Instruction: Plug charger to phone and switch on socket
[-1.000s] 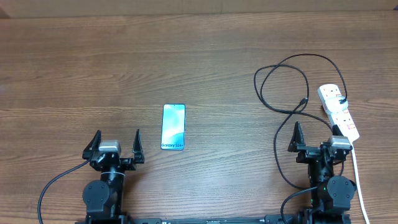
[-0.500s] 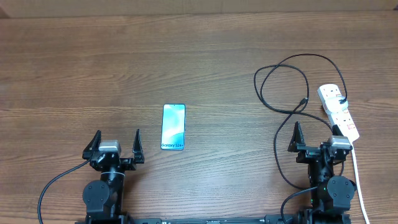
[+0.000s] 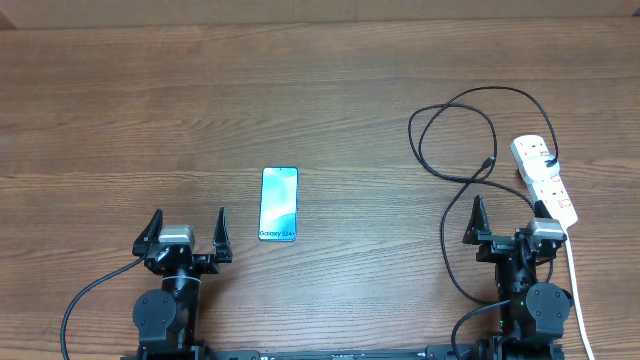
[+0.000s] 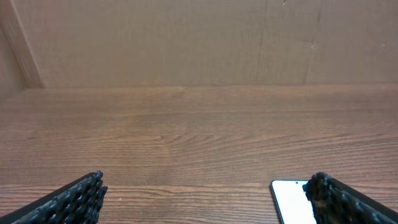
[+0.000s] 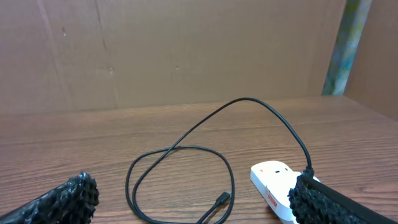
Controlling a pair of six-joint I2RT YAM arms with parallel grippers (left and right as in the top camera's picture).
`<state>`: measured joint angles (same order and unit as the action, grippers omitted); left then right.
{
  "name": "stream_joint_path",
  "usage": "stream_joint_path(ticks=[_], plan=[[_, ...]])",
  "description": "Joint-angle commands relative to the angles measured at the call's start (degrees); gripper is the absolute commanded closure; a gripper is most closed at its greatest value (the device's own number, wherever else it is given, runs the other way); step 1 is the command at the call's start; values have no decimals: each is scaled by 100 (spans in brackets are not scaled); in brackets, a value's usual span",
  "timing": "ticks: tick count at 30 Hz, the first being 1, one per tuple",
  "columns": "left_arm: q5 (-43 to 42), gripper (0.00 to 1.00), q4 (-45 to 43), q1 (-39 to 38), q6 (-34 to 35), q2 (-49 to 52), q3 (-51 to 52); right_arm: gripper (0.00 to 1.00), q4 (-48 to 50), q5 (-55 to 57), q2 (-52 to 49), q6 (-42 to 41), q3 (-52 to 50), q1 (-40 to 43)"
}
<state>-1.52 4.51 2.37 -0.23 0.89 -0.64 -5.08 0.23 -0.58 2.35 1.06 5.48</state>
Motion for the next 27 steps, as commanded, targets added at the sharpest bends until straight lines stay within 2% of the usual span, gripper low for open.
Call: stream_joint_path(ticks=[1, 14, 20, 27], plan=[[-44, 0, -9, 28, -109, -52, 37, 0, 33, -37, 31, 72, -61, -26], [44, 0, -74, 28, -107, -52, 37, 0, 35, -37, 31, 72, -61, -26], [-647, 0, -20, 24, -63, -52, 0, 0, 33, -37, 31, 72, -61, -26], [-911, 0, 667, 24, 592, -42, -549, 0, 33, -37, 31, 72, -61, -26]])
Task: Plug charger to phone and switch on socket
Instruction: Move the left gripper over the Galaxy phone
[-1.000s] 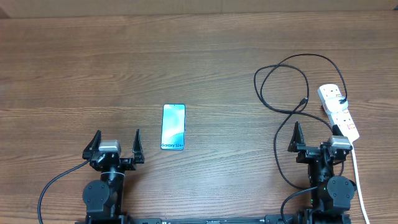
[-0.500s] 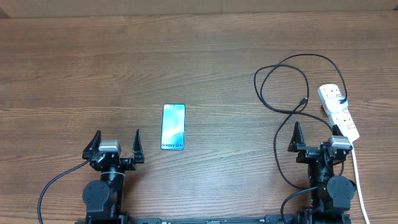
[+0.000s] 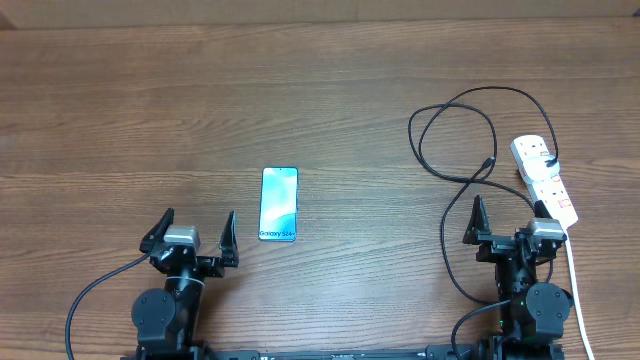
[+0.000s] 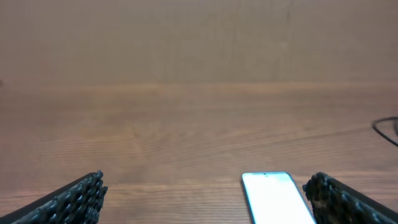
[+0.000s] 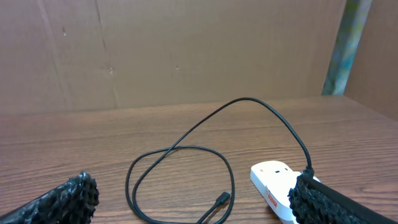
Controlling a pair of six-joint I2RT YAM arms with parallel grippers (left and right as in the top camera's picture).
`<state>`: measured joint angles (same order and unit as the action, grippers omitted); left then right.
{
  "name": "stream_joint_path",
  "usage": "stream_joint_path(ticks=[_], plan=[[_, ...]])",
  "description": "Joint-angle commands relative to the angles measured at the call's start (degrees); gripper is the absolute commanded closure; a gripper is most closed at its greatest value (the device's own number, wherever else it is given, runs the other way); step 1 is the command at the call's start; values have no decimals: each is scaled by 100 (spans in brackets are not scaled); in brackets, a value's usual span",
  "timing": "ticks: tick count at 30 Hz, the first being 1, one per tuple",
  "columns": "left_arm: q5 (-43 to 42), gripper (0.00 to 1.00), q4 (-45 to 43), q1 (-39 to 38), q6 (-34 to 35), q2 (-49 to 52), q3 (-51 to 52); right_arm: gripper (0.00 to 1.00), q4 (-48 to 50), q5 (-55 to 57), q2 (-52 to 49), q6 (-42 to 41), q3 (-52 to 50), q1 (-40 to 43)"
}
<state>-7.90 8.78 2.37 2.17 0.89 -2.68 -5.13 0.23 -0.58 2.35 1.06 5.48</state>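
A phone (image 3: 279, 203) with a blue lit screen lies flat on the wooden table, also seen low in the left wrist view as a white screen, the phone (image 4: 275, 196). My left gripper (image 3: 196, 232) stands open just left of and nearer than the phone, empty. A black charger cable (image 3: 455, 135) loops on the right, its free plug (image 3: 487, 162) lying on the wood, cable plug (image 5: 222, 199). The white socket strip (image 3: 544, 180) lies at the far right, socket strip (image 5: 273, 184). My right gripper (image 3: 505, 222) is open and empty, just nearer than the plug.
The brown wooden table (image 3: 200, 90) stretches far back to a cardboard wall (image 5: 186, 50). A white lead (image 3: 577, 290) runs from the socket strip toward the front edge, beside the right arm.
My left gripper has turned slightly right toward the phone, so the phone now shows more fully between its fingers in the left wrist view. The right arm, cable and socket strip are unchanged.
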Motion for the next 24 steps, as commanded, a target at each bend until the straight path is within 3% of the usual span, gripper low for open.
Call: stream_joint_path(ticks=[1, 7, 15, 20, 24], plan=[[-273, 1, 380, 24, 400, -11, -485, 0, 37, -37, 31, 72, -61, -26], [-850, 0, 782, 24, 461, 754, -1403, 0, 37, -37, 31, 72, -61, -26], [-2068, 0, 1150, 15, 730, 3198, -3180, 0, 37, -37, 31, 72, -61, -26], [-1810, 0, 2697, -210, 730, 4693, -4837, 0, 39, -37, 31, 72, -61, -26], [-1123, 0, 4109, -776, 732, 5823, -6194, 0, 37, -37, 31, 72, -61, -26]])
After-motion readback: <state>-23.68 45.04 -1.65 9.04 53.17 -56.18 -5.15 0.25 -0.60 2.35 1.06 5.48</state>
